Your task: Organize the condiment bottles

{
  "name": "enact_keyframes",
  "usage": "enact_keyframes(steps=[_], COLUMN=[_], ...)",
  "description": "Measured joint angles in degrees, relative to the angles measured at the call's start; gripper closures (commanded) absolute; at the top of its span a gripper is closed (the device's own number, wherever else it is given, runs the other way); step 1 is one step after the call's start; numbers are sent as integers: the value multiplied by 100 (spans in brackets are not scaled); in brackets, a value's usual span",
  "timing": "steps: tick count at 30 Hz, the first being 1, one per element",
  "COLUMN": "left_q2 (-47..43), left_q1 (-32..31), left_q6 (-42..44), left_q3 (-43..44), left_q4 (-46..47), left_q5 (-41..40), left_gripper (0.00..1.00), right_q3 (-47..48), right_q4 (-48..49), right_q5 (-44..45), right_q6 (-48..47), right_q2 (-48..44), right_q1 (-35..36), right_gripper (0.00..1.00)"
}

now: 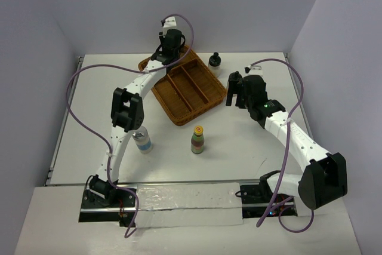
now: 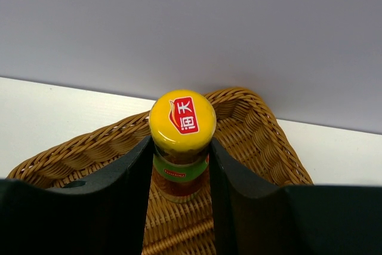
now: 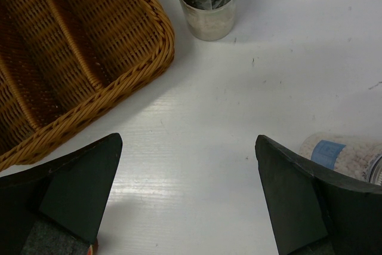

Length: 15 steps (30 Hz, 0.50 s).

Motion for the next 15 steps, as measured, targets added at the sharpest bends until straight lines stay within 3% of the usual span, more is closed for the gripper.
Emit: enact_keyframes(steps=[9,15], left_q2=[-7,-53], left_q1=[-9,-27], left_q6=[-109,-159], left_q3=[-289,-318], left_q4=[325,315], left_q5=[161,218], left_gripper=[11,7], right_q3=[-2,-2], right_q4=[0,-2], right_q5=[0,0], right_q6=[0,0], right_q2=[0,-2], right_q1=[0,0], right_gripper=[0,0])
